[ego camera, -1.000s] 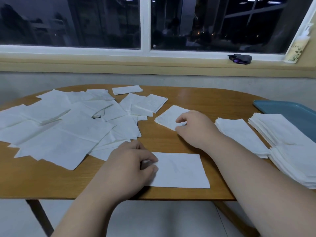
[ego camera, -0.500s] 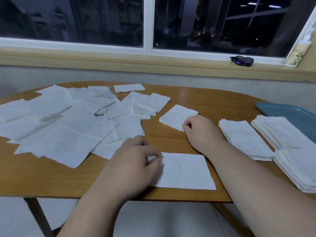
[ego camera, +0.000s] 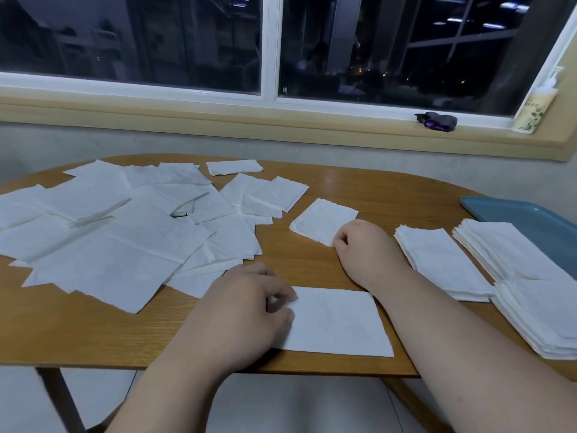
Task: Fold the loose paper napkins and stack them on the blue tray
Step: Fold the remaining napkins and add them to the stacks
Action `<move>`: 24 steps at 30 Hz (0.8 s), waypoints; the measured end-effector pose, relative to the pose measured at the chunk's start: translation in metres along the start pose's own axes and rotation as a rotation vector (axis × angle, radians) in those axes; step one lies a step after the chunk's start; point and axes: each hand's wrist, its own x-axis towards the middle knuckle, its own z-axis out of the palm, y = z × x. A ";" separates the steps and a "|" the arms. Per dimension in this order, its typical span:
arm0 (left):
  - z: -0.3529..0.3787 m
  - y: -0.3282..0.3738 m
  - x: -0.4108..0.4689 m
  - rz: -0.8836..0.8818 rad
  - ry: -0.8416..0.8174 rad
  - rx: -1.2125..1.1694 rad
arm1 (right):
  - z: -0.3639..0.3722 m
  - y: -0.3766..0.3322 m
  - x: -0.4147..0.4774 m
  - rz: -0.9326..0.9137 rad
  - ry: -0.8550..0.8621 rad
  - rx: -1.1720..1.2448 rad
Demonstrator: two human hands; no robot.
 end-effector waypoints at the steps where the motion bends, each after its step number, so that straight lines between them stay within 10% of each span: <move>1: 0.000 0.000 0.000 -0.001 -0.002 -0.002 | 0.001 0.000 0.000 -0.007 0.000 -0.004; 24: 0.000 -0.003 0.001 0.016 0.028 -0.021 | -0.008 0.001 -0.003 0.085 0.107 0.231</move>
